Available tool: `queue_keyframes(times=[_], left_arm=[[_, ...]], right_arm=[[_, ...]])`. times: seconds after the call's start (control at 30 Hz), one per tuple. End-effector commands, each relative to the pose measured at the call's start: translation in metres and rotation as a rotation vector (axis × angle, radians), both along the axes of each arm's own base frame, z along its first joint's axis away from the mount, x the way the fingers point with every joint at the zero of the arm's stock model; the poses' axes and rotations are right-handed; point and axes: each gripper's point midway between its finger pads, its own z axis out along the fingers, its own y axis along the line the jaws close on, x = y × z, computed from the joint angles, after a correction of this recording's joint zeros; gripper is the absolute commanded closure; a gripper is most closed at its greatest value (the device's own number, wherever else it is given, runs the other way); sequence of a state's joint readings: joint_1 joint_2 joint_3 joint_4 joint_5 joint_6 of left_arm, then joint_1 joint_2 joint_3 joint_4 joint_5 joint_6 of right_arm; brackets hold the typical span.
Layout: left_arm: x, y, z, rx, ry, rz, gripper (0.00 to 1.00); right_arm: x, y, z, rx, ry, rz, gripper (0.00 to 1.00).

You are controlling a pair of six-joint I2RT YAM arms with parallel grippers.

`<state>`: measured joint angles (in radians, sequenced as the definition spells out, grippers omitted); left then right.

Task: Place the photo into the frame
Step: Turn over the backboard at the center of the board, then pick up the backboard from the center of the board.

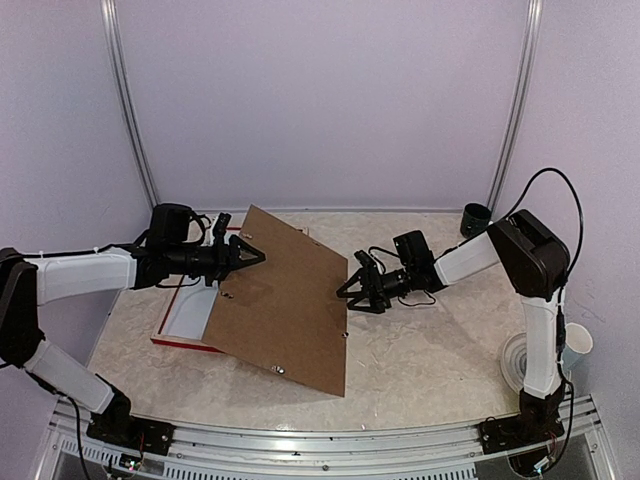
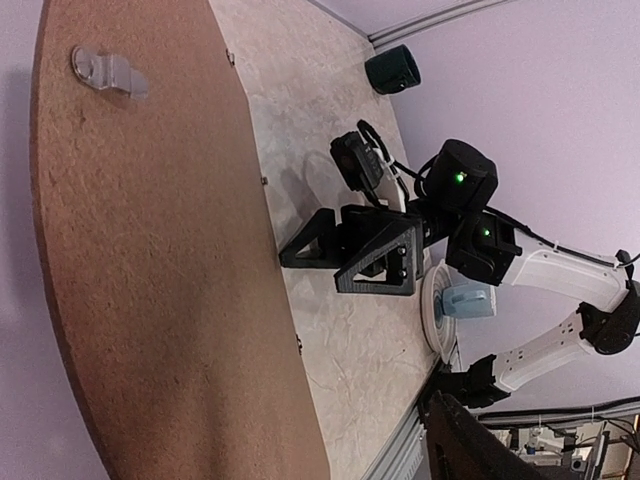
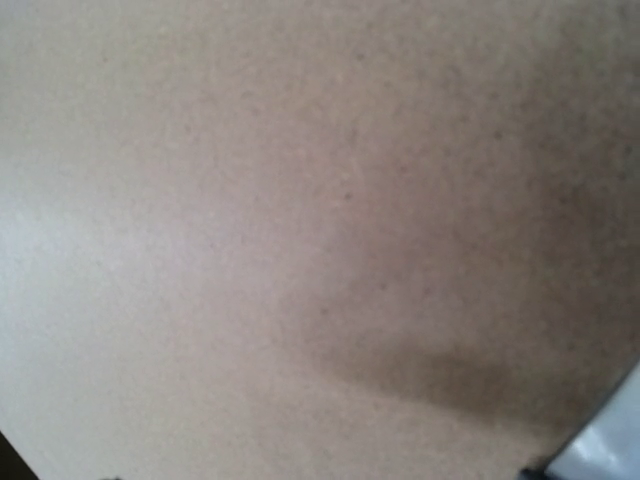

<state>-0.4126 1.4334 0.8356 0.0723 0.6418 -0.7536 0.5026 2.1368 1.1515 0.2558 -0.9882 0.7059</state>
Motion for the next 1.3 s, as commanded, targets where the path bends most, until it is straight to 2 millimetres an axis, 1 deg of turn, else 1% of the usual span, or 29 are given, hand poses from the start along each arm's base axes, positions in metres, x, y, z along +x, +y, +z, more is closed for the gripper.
queue_keyframes(times=[0.0, 0.23, 0.33, 0.43, 0.73, 0.83, 1.1, 1.2, 1.27], left_arm=[[-0.003, 0.002, 0.002, -0.010, -0.025, -0.048, 0.34], [-0.007, 0.009, 0.002, -0.017, -0.013, -0.064, 0.34], [-0.007, 0.011, 0.004, -0.022, -0.011, -0.072, 0.28], [-0.007, 0.014, 0.005, -0.013, -0.014, -0.071, 0.28], [-0.009, 0.018, -0.001, -0.011, -0.004, -0.082, 0.50], [-0.010, 0.019, -0.004, -0.011, 0.007, -0.082, 0.58], [-0.011, 0.022, -0.013, -0.021, 0.037, -0.065, 0.70], [-0.012, 0.023, -0.016, -0.025, 0.042, -0.057, 0.79], [-0.012, 0.025, -0.018, -0.031, 0.047, -0.049, 0.81]], right_arm=[[0.001, -0.023, -0.044, -0.127, 0.098, -0.068, 0.15], [0.003, -0.026, -0.048, -0.134, 0.099, -0.069, 0.15], [0.003, -0.026, -0.050, -0.139, 0.104, -0.068, 0.14], [0.003, -0.026, -0.050, -0.139, 0.104, -0.067, 0.15], [0.005, -0.025, -0.049, -0.134, 0.100, -0.067, 0.15], [0.004, -0.025, -0.049, -0.135, 0.101, -0.066, 0.14], [0.004, -0.027, -0.048, -0.141, 0.098, -0.069, 0.14], [0.004, -0.029, -0.047, -0.143, 0.099, -0.073, 0.14], [0.004, -0.030, -0.046, -0.142, 0.097, -0.076, 0.14]])
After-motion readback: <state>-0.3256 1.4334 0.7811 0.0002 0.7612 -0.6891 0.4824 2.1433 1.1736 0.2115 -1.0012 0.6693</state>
